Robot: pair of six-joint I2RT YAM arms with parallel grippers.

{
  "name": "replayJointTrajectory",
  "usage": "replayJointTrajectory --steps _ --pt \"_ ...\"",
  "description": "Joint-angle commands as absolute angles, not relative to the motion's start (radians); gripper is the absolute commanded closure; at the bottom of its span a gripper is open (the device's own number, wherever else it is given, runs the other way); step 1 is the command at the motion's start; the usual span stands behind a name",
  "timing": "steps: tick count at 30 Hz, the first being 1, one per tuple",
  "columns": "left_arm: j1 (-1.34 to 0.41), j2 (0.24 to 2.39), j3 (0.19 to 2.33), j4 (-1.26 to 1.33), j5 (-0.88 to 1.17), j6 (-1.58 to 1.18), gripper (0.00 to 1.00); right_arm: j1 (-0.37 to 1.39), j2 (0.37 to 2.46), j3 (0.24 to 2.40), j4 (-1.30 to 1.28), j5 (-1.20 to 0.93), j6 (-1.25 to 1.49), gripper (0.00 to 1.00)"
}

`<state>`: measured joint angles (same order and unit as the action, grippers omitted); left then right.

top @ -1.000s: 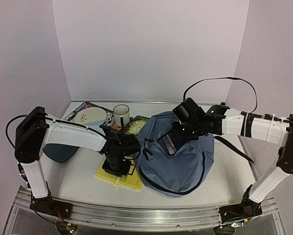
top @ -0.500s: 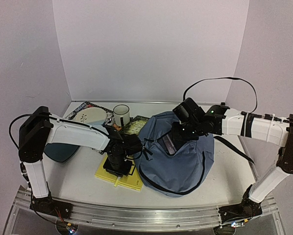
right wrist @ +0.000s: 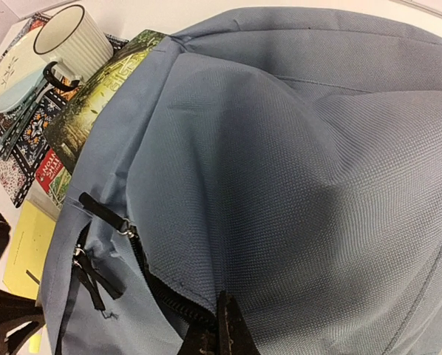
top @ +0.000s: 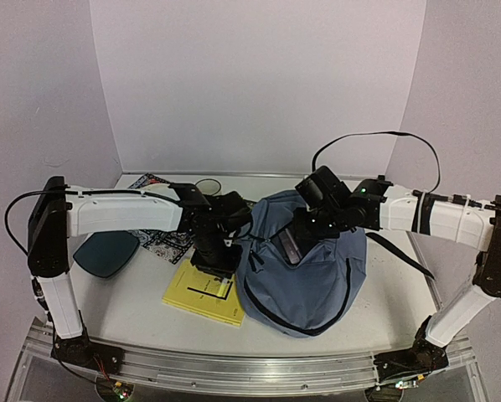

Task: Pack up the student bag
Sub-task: Grab the pen from the book, then place the pen in the lower front pocket of the bag.

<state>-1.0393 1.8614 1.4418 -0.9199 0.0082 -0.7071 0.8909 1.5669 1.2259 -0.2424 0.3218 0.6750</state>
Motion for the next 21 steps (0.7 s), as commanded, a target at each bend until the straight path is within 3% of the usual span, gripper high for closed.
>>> replayJointTrajectory --steps 1,8,21 --pt "-1.037 1.816 1.578 -0.892 0.087 -0.659 0.99 0.899 1.559 1.279 -0.203 0.287 0.657 1.0" --pt "-1.037 1.921 1.731 -0.845 0.264 -0.604 1.0 0.899 1.552 1.276 -0.186 0.265 0.656 1.0" --pt "-0.968 1.738 1.625 -0.908 0.072 -0.669 1.0 0.899 1.526 1.255 -0.181 0.261 0.667 1.0"
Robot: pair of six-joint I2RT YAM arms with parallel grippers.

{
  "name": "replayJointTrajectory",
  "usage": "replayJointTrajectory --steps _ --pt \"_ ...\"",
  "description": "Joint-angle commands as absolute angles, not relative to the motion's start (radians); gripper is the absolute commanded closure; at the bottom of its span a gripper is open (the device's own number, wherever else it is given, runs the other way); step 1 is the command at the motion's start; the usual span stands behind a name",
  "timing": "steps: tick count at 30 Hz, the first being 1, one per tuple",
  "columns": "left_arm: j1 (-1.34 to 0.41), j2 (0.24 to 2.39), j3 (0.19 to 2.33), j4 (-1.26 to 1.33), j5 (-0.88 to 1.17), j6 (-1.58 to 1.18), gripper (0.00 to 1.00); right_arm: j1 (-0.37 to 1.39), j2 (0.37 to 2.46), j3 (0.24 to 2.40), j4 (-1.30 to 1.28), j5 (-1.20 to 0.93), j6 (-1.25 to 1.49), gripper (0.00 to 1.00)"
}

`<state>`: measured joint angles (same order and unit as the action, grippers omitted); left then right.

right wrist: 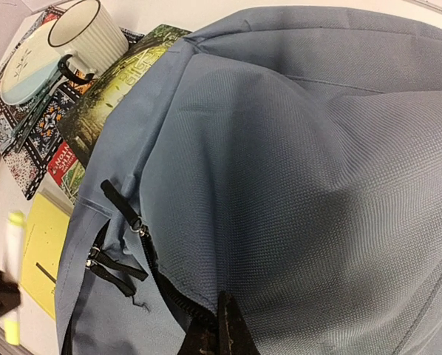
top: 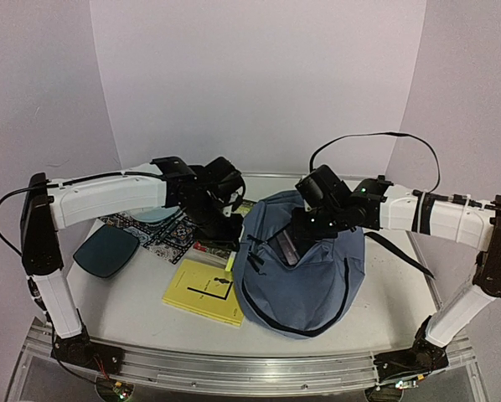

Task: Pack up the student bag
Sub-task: Place the pen in the lower front pocket of the bag.

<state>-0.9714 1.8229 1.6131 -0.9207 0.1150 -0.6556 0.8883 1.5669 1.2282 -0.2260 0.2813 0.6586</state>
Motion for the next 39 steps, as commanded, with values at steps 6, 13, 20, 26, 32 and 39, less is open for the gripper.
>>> replayJointTrajectory --steps 6,13,20,26,32,39 --pt "-0.991 1.798 1.693 -0.876 0.178 -0.655 1.0 0.9 1.533 1.259 -0.168 0.241 0.675 1.0" --pt "-1.023 1.925 1.791 -0.832 0.299 -0.621 1.0 0.902 1.53 1.256 -0.164 0.237 0.67 1.0" --pt "-1.023 2.033 1.869 -0.816 0.356 -0.611 1.0 0.907 1.517 1.253 -0.164 0.238 0.671 1.0" --pt "-1.011 2.099 1.933 -0.783 0.336 -0.649 1.0 0.909 1.513 1.246 -0.158 0.231 0.676 1.0" --pt "-0.967 2.071 1.875 -0.636 0.266 -0.762 1.0 0.916 1.501 1.234 -0.15 0.229 0.686 1.0" --pt "-0.951 2.007 1.719 -0.391 0.203 -0.939 0.93 0.919 1.489 1.208 -0.134 0.226 0.703 1.0"
